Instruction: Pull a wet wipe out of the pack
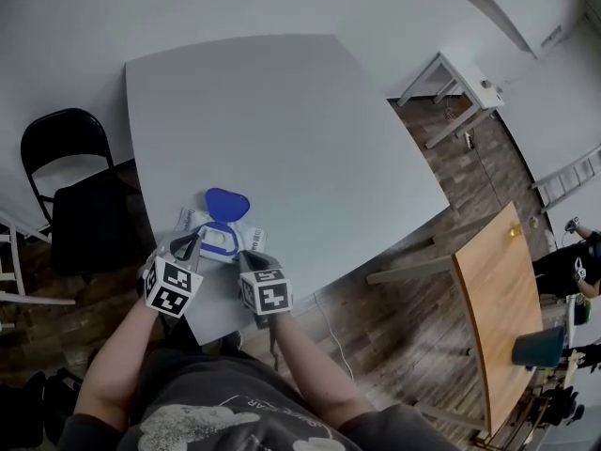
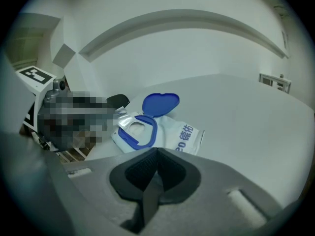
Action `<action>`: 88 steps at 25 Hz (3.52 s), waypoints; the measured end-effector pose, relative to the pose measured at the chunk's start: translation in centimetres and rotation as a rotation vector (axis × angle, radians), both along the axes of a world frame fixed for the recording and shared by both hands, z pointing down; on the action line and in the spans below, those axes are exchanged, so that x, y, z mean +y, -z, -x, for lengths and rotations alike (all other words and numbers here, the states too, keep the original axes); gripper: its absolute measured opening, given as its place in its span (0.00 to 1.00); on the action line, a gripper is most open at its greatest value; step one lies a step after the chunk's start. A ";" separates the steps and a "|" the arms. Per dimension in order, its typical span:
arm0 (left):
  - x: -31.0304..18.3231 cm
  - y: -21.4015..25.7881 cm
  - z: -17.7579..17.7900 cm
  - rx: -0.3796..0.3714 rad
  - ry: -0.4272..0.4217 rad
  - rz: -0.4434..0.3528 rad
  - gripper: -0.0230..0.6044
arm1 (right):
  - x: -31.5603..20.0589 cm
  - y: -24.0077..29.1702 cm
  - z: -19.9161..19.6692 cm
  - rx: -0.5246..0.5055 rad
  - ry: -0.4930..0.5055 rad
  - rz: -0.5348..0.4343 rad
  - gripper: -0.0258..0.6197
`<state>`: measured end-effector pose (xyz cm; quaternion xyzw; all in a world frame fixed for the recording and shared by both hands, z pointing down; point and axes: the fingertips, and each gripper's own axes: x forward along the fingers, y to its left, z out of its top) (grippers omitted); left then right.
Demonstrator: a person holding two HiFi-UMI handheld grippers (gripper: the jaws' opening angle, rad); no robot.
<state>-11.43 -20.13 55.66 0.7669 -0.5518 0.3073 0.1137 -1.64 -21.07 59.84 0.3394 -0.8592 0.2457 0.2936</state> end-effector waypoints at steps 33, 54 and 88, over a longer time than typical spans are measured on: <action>3.5 -2.4 1.0 0.013 0.135 0.053 0.08 | 1.4 4.7 2.3 0.052 0.315 -0.288 0.10; 5.6 -1.8 -0.4 0.111 0.248 0.020 0.08 | 3.3 0.9 7.7 0.225 0.466 -0.063 0.27; 8.8 -3.0 -0.6 0.091 0.356 0.041 0.08 | 0.7 12.7 6.5 -0.235 0.364 -0.064 0.04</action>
